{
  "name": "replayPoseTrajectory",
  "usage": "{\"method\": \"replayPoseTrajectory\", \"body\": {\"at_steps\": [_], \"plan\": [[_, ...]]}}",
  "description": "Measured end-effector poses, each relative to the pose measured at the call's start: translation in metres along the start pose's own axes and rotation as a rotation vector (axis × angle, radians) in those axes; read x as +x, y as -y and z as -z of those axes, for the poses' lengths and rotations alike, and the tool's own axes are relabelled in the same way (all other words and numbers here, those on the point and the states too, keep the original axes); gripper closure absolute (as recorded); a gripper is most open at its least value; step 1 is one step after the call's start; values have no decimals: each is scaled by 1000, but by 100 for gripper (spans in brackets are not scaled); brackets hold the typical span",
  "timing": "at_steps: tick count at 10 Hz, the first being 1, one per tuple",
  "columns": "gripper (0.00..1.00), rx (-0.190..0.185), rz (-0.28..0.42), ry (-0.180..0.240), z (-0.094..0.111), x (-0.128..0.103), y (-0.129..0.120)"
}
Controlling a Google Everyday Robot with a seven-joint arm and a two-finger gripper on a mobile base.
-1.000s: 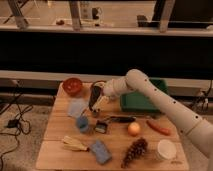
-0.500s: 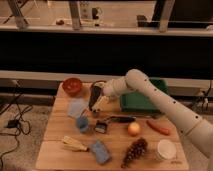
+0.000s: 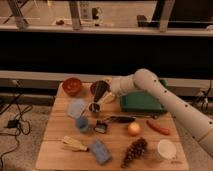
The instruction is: Place eraser in paper cup
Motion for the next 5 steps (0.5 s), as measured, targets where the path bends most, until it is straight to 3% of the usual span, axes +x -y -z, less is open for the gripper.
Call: {"method": "replayPoseTrajectory", "body": {"at_steps": [3, 5], "plan": [[100, 132, -1, -15, 60, 6, 21], [100, 189, -4, -36, 83, 9, 27]]}}
